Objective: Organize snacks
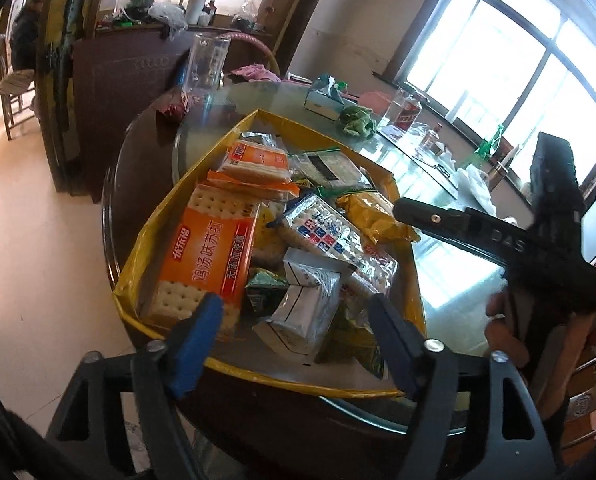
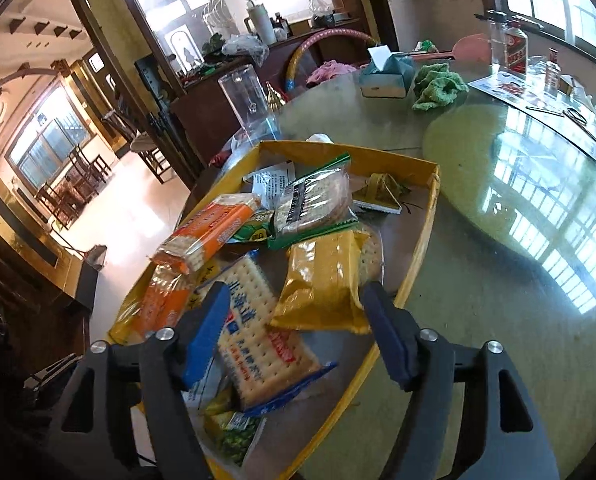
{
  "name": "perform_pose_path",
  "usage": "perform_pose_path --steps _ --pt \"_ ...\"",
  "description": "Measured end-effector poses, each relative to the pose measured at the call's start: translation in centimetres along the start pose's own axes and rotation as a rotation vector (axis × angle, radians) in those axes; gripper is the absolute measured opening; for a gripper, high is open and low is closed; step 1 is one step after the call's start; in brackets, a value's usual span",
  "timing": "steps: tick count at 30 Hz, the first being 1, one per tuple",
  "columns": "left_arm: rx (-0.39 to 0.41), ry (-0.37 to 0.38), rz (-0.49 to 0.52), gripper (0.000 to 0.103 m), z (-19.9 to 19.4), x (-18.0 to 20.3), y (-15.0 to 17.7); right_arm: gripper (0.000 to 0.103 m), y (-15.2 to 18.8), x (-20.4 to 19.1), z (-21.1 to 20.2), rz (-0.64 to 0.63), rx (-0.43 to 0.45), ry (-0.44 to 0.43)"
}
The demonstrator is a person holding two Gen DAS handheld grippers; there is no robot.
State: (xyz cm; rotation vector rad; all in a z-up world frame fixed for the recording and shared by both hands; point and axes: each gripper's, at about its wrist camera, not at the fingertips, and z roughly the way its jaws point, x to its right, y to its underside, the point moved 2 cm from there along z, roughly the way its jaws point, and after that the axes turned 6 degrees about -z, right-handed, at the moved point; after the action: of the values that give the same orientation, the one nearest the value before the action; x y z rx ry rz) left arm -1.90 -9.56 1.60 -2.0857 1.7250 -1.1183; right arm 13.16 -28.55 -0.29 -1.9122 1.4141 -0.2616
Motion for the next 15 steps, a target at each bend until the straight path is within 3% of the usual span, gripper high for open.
perform_pose_path --steps 4,9,15 --pt "0.041 -0.064 0.027 0.077 -0.3 0.5 0.5 0.072 1.6 -0.5 -1.2 0.028 0.016 0.001" --pt "0.245 -0.177 -0.032 0.077 -2.4 0.3 0.8 0.077 3.5 -1.5 -3.5 0.008 0.048 0.025" --pt "0.208 -0.231 0.042 0.078 -2.9 1.3 0.6 0.085 5.3 -1.8 -5.7 0.048 0.072 0.035"
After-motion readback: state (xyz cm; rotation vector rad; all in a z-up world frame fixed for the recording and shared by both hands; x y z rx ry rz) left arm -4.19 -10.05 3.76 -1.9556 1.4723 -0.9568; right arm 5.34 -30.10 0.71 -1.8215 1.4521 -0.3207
